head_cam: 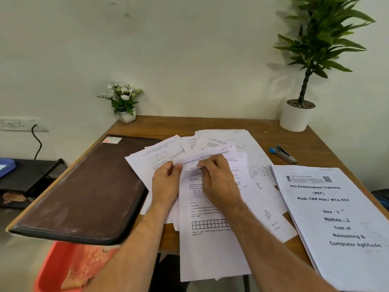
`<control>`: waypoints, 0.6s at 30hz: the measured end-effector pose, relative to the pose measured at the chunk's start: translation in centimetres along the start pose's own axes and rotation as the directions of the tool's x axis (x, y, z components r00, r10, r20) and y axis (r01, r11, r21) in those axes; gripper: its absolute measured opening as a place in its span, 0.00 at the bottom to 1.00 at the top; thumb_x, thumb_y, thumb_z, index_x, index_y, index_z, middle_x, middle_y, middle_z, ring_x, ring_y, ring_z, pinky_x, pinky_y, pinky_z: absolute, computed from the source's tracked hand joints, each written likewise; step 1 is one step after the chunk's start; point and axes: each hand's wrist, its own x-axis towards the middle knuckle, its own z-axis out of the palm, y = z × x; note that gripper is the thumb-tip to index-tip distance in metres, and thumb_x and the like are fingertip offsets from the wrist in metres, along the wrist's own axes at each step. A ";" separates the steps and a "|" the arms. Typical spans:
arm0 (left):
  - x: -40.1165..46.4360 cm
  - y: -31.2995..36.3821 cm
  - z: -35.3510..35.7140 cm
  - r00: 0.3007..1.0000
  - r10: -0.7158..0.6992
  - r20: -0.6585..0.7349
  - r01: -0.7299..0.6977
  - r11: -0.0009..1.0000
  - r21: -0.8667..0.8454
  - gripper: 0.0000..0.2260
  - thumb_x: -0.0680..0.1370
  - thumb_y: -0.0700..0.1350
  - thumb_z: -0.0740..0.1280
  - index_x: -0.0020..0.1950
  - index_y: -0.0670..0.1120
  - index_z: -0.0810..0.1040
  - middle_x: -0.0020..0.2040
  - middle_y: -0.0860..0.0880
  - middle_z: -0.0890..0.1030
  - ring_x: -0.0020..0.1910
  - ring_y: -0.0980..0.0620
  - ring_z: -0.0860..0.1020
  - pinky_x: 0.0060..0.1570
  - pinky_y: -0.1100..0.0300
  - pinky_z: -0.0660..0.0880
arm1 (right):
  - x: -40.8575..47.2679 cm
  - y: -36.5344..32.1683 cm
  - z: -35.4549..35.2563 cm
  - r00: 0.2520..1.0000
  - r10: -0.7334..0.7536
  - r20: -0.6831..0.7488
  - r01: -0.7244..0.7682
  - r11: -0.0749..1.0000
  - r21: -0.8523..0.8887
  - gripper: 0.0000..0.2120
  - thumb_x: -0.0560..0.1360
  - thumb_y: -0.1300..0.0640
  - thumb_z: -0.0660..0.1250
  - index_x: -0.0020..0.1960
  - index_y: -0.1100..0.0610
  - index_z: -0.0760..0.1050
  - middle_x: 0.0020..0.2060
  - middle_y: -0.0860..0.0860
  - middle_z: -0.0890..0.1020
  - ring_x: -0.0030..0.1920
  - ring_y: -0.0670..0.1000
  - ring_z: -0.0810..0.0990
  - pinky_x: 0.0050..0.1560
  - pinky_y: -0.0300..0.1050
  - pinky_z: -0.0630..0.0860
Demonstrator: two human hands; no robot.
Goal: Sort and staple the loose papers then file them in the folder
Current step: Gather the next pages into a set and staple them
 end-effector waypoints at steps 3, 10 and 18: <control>-0.4 0.1 0.0 0.999 0.052 0.003 -0.052 0.999 0.013 0.08 0.82 0.48 0.67 0.46 0.48 0.82 0.46 0.53 0.85 0.48 0.50 0.83 0.53 0.42 0.81 | -0.6 -0.1 0.5 0.998 -0.047 -0.030 0.047 0.999 -0.016 0.11 0.80 0.54 0.62 0.56 0.57 0.79 0.56 0.54 0.75 0.56 0.54 0.75 0.53 0.48 0.80; -1.3 -0.7 -0.3 0.978 0.196 0.070 -0.197 0.980 0.014 0.10 0.82 0.39 0.66 0.50 0.49 0.85 0.46 0.54 0.86 0.50 0.51 0.83 0.51 0.50 0.81 | -2.0 -0.3 1.2 0.997 -0.017 -0.072 0.018 1.000 0.010 0.14 0.79 0.58 0.64 0.64 0.53 0.74 0.59 0.51 0.72 0.60 0.51 0.73 0.51 0.47 0.81; -1.4 -0.2 -0.4 0.960 0.256 0.110 -0.236 0.957 -0.166 0.09 0.78 0.40 0.67 0.48 0.44 0.88 0.45 0.47 0.88 0.50 0.45 0.85 0.55 0.42 0.80 | -1.2 -0.1 0.9 0.995 0.099 -0.011 -0.099 0.995 -0.009 0.19 0.76 0.62 0.64 0.65 0.50 0.76 0.62 0.50 0.68 0.62 0.51 0.71 0.50 0.52 0.82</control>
